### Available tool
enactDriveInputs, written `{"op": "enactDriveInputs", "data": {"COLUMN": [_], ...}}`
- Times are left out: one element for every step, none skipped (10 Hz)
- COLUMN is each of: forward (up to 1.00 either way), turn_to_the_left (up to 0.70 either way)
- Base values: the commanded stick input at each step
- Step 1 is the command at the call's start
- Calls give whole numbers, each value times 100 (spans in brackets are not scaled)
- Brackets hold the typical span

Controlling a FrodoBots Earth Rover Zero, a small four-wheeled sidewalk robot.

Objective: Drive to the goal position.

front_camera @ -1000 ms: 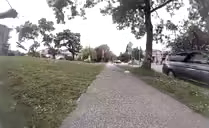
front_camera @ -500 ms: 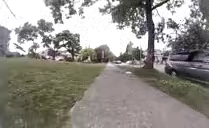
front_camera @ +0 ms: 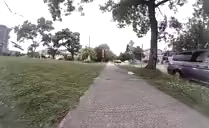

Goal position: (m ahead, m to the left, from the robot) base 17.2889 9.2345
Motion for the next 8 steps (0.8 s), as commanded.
{"op": "enactDriveInputs", "data": {"forward": [70, 70, 70, 70, 70, 70, 70, 70], "turn_to_the_left": [0, 0, 0, 0, 0, 0, 0, 0]}}
